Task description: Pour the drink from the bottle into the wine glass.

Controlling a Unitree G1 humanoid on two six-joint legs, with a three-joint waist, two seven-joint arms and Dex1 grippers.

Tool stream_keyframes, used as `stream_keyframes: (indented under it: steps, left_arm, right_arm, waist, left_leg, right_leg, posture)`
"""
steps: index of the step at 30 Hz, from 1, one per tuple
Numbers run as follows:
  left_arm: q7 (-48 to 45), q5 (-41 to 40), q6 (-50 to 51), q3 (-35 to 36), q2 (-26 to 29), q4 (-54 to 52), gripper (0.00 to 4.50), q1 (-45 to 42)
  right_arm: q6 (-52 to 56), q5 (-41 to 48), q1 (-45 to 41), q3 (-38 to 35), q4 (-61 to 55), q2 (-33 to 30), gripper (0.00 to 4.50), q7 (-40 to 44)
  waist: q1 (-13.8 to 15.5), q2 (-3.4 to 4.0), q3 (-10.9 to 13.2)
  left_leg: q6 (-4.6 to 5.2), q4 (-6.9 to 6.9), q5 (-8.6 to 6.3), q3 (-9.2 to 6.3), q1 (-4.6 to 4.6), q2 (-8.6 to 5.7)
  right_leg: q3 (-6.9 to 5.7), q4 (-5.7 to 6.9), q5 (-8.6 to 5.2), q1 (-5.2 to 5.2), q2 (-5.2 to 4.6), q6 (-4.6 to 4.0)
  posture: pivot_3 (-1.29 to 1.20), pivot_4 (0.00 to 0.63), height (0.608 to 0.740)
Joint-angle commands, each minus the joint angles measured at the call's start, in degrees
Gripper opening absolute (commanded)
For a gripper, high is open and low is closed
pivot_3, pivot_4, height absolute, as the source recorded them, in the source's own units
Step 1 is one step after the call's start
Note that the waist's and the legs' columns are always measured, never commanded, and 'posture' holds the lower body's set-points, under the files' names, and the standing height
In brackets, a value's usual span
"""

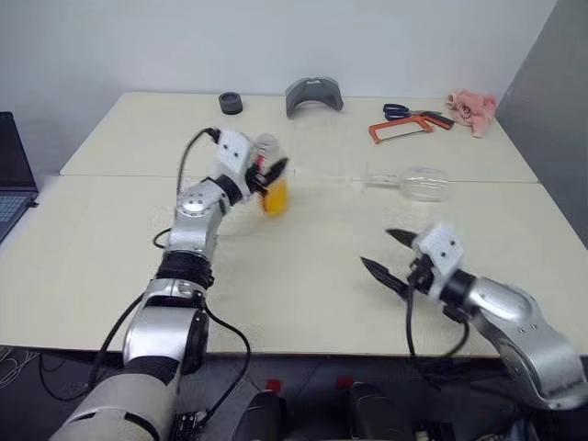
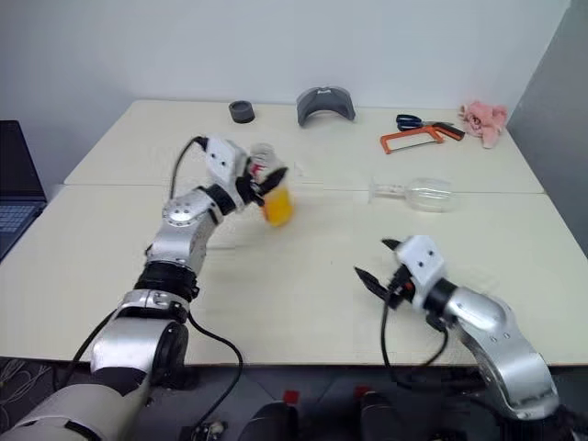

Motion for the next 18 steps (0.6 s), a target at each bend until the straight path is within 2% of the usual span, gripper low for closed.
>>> stream_keyframes:
  steps: [1, 10, 18]
  left_arm:
    - [8.88, 1.57, -2.46, 2.93, 2.78, 3.97, 2.17, -2.49]
    - [17.55, 2.81, -4.18, 4.86, 6.59, 11.57, 2.17, -3.16]
    - [21.01, 2.39, -4.72, 5.98, 6.44, 13.79, 2.17, -1.71]
  right_arm:
    - [1.62, -1.06, -8.51, 4.39, 2.46, 3.42, 3.97, -0.76]
    - [-0.97, -6.14, -24.49, 14.14, 15.32, 13.58, 3.97, 0.3]
    - [-4.09, -8.83, -27.53, 16.32, 19.76, 16.45, 3.97, 2.23]
  waist:
    - [0.14, -0.01, 0.0]
    - [0.5, -0.06, 0.0]
    - [0.38, -0.09, -0.01]
  left_leg:
    - [0.0, 0.01, 0.0, -0.04, 0.01, 0.0]
    - [-0.07, 0.02, 0.04, -0.11, -0.07, -0.06]
    - [-0.16, 0.01, 0.09, -0.09, -0.07, -0.06]
  right_leg:
    - [-0.03, 0.0, 0.0, 0.0, -0.04, 0.0]
    - [-0.12, 0.01, 0.01, -0.09, -0.21, -0.02]
    - [-0.13, 0.07, 0.02, -0.15, -0.2, -0.03]
  posture:
    - [0.0, 0.15, 0.74]
    - [0.0, 0.15, 0.74]
    - [0.0, 0.15, 0.74]
